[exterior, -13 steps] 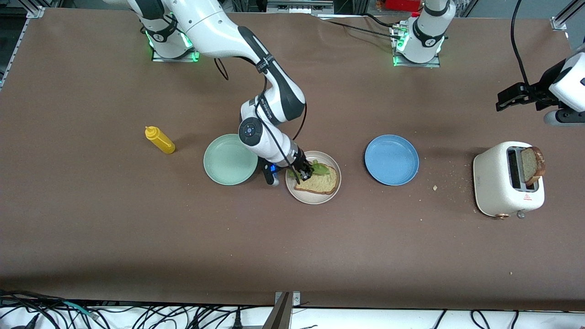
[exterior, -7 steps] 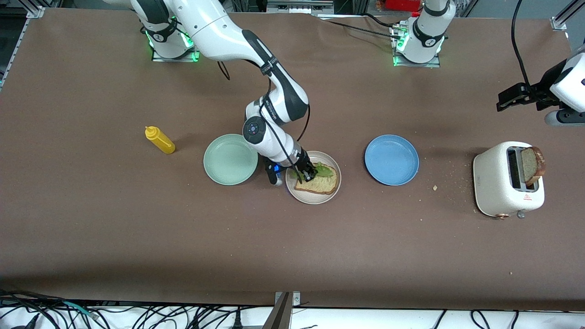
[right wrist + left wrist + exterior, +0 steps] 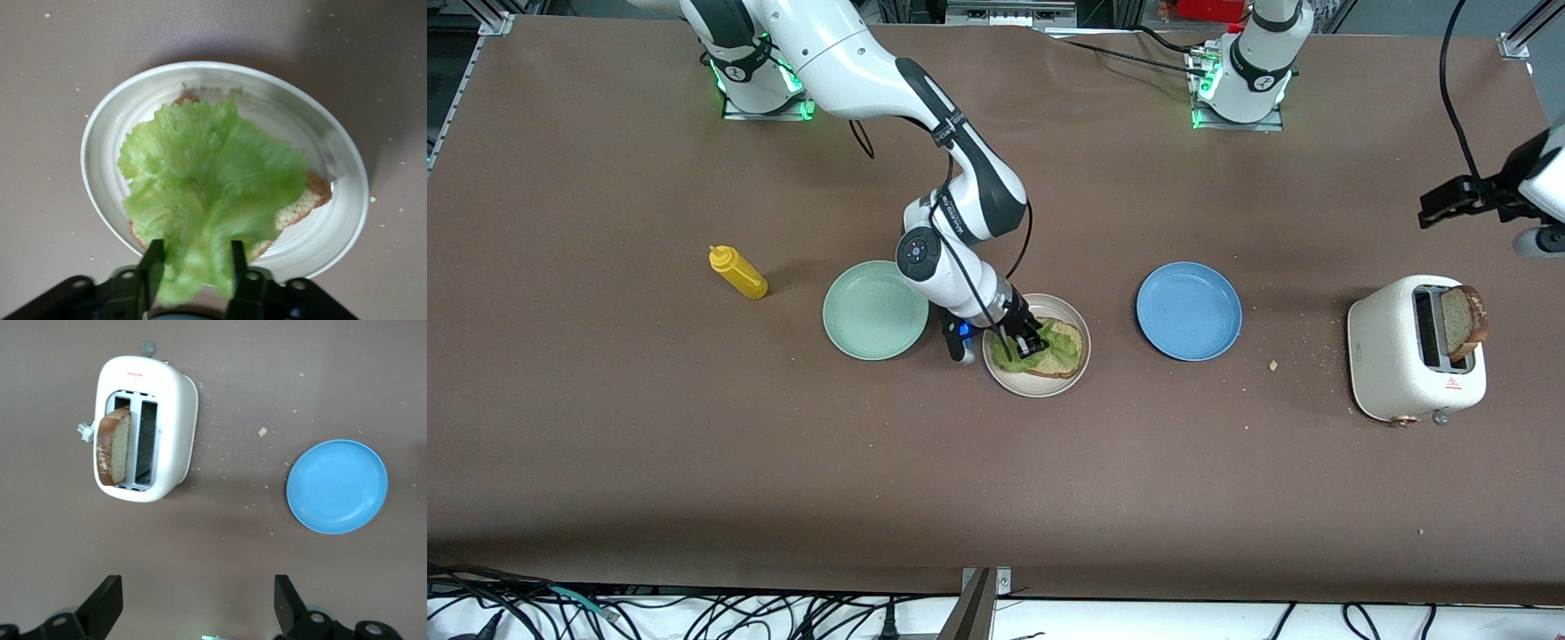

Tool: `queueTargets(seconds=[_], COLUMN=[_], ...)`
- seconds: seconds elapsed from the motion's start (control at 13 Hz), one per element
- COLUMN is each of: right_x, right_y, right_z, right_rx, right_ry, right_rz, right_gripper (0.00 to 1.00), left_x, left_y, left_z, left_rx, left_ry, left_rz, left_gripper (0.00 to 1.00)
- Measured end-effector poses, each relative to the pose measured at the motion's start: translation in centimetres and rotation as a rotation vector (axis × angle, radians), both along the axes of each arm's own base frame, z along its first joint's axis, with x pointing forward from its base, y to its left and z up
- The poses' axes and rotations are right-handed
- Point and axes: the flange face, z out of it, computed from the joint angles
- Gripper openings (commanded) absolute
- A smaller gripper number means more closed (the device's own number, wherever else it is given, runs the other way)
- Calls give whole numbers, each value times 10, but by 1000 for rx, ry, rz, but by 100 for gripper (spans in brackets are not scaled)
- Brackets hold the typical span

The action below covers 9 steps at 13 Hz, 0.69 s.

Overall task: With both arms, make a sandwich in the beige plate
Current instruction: 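Lower the lettuce onto the toast on the beige plate and open the right gripper, then withdraw the right gripper while the left gripper reaches the toaster toast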

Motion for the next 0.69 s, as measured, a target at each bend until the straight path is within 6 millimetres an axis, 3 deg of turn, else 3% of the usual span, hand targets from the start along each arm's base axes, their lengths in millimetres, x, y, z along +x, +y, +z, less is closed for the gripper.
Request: queueTargets(seconds=[0.15,0.38,0.46,0.69], right_x=[2,8,16,38], right_y=[0,-7,-16,-59], right_z=[2,14,27,90], right_rx=[2,-15,-33,-98], right_ry=[-2,23,43,70], right_rz=[-2,17,29,156], right_gripper=[98,99,99,99], left_x=[8,16,18,29], left_y=[33,73,85,115], left_z=[-21,-60,-71,-100], left_rx=[1,-10,-14,-17], left_ry=[-21,-44,-47,-65], left_rz=[41,-32,-63,-119], left_gripper=[100,100,100,100])
